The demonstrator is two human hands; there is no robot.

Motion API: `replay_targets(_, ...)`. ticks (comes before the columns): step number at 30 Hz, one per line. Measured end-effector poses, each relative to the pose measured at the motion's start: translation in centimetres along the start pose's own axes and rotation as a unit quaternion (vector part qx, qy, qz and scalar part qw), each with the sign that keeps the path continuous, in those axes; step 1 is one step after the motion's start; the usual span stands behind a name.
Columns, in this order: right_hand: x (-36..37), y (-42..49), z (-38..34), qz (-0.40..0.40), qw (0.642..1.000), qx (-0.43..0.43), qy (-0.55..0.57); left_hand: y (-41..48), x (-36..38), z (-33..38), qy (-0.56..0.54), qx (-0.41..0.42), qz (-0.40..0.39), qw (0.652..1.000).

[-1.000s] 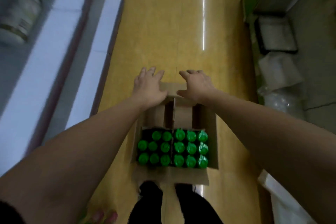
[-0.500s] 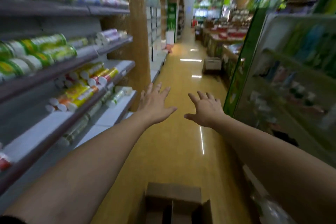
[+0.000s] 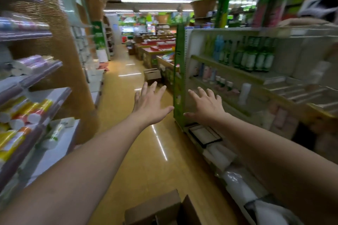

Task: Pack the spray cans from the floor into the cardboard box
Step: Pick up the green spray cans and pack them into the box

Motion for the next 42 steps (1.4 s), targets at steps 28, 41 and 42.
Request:
replay_targets(28, -3.4, -53.4, 42.5, 0.045, 0.876, 0.48, -0.021, -20.6, 6.6, 64.6, -0.04, 0.498, -0.063, 0.864)
replay_targets(41, -1.2, -80.5, 48.1, 0.044, 0.731, 0.68, 0.008, -41.7, 9.2, 85.8, -0.067, 0.703, -0.092, 0.702)
replay_targets(42, -0.9, -82.3, 48.1, 0.045, 0.716, 0.697, 0.011, -43.3, 9.5, 87.1, -0.07, 0.718, -0.096, 0.686)
Point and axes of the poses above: each hand's wrist, its own y-axis towards the middle knuckle, its own x-axis out of the palm, z = x × y, the point moved 10 cm from there along y, towards the middle knuckle, and after that the axes turned 15 degrees about -z, right-handed, at the moved point
